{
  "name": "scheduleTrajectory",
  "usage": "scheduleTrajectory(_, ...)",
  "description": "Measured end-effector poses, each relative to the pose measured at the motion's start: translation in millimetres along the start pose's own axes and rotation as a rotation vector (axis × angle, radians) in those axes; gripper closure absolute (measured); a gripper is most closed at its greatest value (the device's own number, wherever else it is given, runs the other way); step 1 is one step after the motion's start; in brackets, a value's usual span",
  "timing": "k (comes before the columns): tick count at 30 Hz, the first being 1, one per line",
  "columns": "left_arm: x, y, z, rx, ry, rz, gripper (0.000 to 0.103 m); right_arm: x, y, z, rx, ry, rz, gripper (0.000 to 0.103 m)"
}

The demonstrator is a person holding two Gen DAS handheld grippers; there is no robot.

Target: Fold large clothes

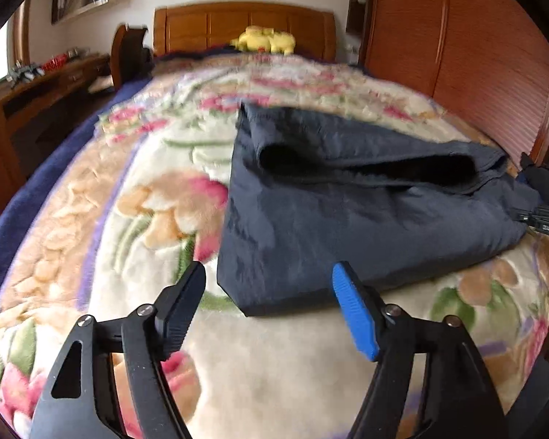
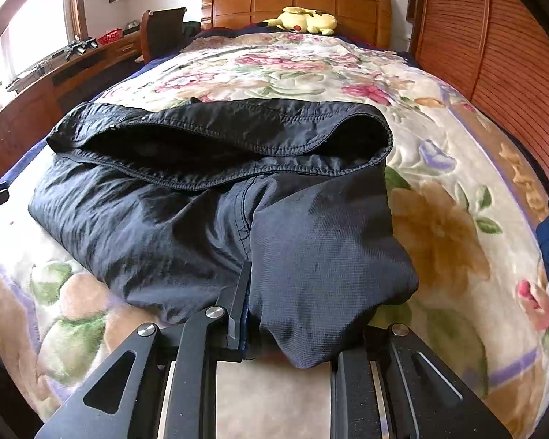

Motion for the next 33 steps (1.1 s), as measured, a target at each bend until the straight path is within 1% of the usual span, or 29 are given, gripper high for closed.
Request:
scheduleTrajectory(1, -5, -1, 13, -0.031, -0.007, -0.009, 0.03, 0, 1, 2, 0.0, 0.003, -0.003, 0.083)
scheduleTrajectory(3, -9, 0, 28, -0.066, -0.005, -0.029, 0.03, -2, 1, 3, 0.0, 0.005, -0.006, 0.083)
scheduleTrajectory(4, -11, 1, 39, -0.092, 0.009, -0.042, 0.03, -2, 2, 4, 0.001, 0.004, -0.005, 0.083)
scheduleTrajectory(7, -12, 4, 53, -0.133, 0.051, -0.07, 0.03, -1, 2, 9, 0.003, -0.004, 0.002, 0.081)
scheduleTrajectory(8, -11, 5, 55, -0.14, 0.075, -0.079, 0.036, -1, 2, 11, 0.004, -0.006, 0.003, 0.081)
scheduleTrajectory(9, -9, 5, 55, -0.14, 0.104, -0.085, 0.049, -1, 2, 12, 0.005, -0.009, 0.004, 0.081)
scheduleTrajectory(10, -6, 5, 54, -0.14, 0.142, -0.09, 0.058, -1, 3, 13, 0.007, -0.011, 0.005, 0.081)
scheduleTrajectory(11, -4, 6, 53, -0.143, 0.164, -0.092, 0.079, -1, 4, 13, 0.01, -0.012, 0.007, 0.081)
scheduleTrajectory(12, -2, 7, 52, -0.14, 0.151, -0.085, 0.085, -1, 4, 13, 0.013, -0.015, 0.007, 0.081)
scheduleTrajectory(14, 4, 7, 44, -0.126, 0.129, -0.056, 0.09, 0, 5, 11, 0.022, -0.024, 0.007, 0.082)
scheduleTrajectory(16, 10, 7, 29, -0.093, 0.094, -0.036, 0.092, 3, 6, 8, 0.027, -0.035, 0.011, 0.083)
scheduleTrajectory(18, 17, 9, 11, -0.065, 0.085, -0.025, 0.093, 5, 7, 2, 0.035, -0.036, 0.011, 0.084)
scheduleTrajectory(22, 43, 23, -30, -0.014, 0.053, 0.058, 0.093, 7, 14, -14, 0.047, -0.046, -0.012, 0.084)
scheduleTrajectory(27, 58, 54, -73, 0.046, 0.061, 0.058, 0.093, 8, 40, -40, 0.056, -0.082, -0.027, 0.084)
scheduleTrajectory(30, 62, 71, -89, 0.046, 0.067, 0.065, 0.093, 7, 57, -60, 0.06, -0.1, -0.031, 0.084)
scheduleTrajectory(33, 68, 87, -109, 0.057, 0.071, 0.093, 0.093, 4, 73, -83, 0.071, -0.113, -0.042, 0.084)
Point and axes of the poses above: each gripper's, at about its wrist camera, not at the fingertips, and z roughly the way its jaws point, x to its right, y to its underside, the point moved 7 cm from there along z, roughly the way its jaws point, and after that the axes turned 7 degrees about y, right-handed, at the moved point
